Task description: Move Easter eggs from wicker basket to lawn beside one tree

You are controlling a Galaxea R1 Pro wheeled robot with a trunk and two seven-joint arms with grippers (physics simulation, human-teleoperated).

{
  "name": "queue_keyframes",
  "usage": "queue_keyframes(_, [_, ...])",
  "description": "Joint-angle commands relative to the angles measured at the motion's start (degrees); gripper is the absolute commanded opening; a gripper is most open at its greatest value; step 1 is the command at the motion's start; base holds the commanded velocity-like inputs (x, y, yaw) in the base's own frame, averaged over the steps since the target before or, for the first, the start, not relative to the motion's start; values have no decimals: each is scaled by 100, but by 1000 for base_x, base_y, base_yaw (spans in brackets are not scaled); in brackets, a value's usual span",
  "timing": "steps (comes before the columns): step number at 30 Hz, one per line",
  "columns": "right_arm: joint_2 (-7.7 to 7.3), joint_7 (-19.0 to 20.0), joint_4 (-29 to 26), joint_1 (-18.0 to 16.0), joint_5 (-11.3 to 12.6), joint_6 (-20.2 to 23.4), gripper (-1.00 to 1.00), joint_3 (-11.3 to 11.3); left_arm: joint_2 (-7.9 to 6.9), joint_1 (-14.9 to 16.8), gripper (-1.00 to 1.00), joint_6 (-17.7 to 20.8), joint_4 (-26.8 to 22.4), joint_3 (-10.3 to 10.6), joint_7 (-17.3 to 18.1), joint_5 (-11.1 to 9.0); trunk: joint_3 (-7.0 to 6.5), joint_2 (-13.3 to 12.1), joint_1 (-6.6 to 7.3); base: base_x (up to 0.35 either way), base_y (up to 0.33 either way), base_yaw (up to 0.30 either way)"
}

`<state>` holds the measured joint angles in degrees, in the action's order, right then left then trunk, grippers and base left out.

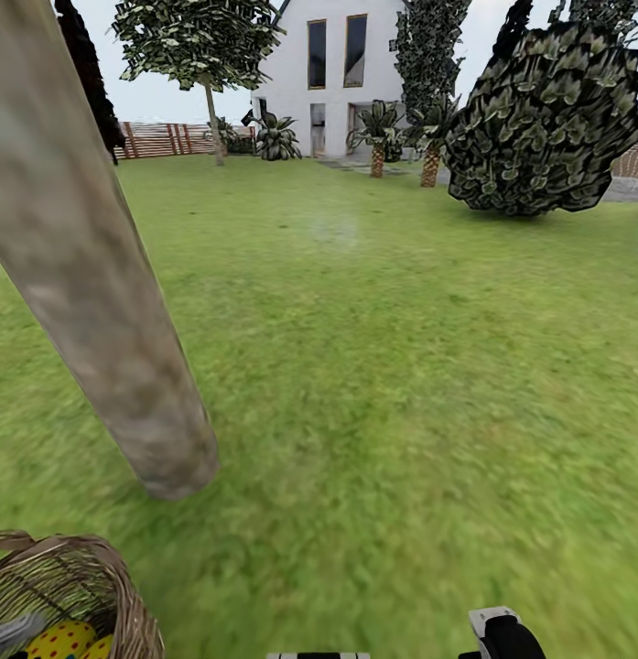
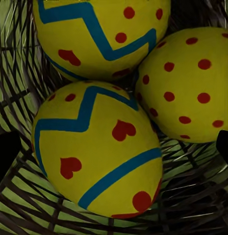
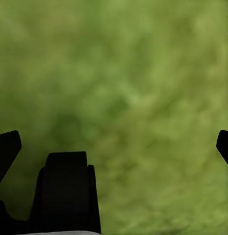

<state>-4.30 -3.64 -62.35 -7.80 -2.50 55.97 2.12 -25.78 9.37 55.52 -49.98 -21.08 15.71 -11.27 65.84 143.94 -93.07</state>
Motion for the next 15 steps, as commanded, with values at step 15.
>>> queue_keyframes(15, [-9, -5, -5, -2, -24, 29, 100, 16, -6, 3, 100, 29, -3, -10, 19, 2, 315, 21, -35, 3, 1, 0])
